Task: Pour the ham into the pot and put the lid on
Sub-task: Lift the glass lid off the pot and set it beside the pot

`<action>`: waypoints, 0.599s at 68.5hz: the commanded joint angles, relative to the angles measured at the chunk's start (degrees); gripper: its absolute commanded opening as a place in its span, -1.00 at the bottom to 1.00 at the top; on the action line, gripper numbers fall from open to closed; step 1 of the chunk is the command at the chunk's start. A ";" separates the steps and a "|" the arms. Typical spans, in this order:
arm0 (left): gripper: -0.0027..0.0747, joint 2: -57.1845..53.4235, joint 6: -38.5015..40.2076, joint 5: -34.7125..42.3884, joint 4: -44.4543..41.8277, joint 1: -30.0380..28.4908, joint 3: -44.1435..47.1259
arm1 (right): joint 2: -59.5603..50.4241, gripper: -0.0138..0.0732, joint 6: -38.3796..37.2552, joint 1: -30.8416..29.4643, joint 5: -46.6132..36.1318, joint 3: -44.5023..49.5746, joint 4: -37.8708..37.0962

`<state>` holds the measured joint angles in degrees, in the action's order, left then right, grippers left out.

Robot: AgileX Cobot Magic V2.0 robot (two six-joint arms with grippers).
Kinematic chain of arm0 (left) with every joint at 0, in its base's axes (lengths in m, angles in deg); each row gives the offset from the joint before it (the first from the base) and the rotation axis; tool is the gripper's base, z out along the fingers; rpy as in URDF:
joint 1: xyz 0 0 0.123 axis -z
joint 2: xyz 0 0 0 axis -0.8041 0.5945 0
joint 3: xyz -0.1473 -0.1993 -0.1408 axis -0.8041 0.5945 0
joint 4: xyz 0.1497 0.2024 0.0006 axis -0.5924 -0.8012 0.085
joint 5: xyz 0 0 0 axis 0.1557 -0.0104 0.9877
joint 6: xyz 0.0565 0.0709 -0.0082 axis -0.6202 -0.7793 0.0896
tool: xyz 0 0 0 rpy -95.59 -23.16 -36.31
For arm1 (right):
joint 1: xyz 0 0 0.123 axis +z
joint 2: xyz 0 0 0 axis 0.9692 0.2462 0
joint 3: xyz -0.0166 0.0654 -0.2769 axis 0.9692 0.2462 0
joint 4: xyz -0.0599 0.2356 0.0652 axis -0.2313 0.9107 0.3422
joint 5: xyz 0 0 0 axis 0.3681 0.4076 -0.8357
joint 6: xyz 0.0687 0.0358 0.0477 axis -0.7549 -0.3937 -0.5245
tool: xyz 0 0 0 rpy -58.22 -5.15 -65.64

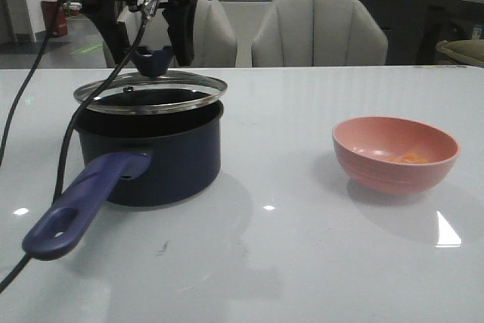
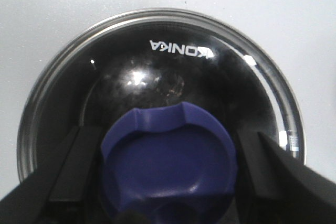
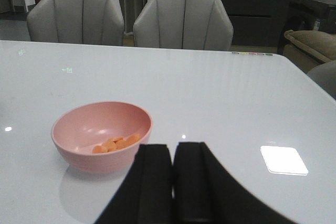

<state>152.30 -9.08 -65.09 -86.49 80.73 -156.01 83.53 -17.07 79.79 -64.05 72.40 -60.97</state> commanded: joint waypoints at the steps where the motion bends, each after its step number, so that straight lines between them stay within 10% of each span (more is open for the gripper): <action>1: -0.27 -4.72 0.20 0.31 -3.04 0.30 -2.19 | -1.21 -0.34 0.00 -0.24 -5.05 -0.25 -0.51; 41: -0.27 -13.51 -4.48 -2.93 -9.09 -10.03 1.34 | -1.21 -0.34 0.00 -0.24 -5.05 -0.25 -0.51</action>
<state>144.59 -11.71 -69.46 -93.88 73.56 -155.18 83.53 -17.07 79.79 -64.05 72.40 -60.97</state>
